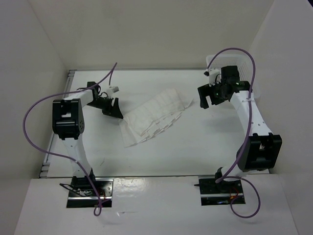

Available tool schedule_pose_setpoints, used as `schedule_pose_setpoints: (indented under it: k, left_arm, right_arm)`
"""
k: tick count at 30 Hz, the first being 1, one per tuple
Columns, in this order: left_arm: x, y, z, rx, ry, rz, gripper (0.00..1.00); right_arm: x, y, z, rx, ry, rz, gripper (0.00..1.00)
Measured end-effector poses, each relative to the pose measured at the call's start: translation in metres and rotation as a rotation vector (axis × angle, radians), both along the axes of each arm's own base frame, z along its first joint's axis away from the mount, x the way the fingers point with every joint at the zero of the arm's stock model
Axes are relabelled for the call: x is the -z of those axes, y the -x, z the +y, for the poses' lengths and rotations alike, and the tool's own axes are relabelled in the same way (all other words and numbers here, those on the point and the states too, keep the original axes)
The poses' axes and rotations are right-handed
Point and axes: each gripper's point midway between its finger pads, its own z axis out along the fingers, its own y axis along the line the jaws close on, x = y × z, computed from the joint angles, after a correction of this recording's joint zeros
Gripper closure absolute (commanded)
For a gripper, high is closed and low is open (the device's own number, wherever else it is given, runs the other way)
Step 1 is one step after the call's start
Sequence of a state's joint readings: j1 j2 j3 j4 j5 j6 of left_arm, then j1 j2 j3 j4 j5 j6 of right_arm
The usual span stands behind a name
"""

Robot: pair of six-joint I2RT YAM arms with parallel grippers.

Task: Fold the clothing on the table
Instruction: Fold the skirt

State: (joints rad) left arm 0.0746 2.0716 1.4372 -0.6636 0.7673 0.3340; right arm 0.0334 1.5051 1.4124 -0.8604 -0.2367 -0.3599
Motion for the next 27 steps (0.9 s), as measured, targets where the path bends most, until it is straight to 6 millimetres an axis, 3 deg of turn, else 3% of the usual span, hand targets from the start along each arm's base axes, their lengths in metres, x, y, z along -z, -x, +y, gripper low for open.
schedule_pose_setpoints:
  k: [13,21,27]
  left_arm:
    - [0.004,0.018,-0.013,0.064,0.108,0.064,0.34]
    - [0.007,0.028,-0.018,0.075,0.119,0.102,0.47]
    - [0.013,0.031,-0.016,0.071,0.104,0.121,0.69]
  right_arm:
    - [0.003,0.005,0.003,-0.012,-0.034,0.016,0.01]
    - [0.011,0.004,0.008,-0.029,-0.061,0.043,0.01]
    - [0.019,0.002,0.012,-0.04,-0.076,0.069,0.01]
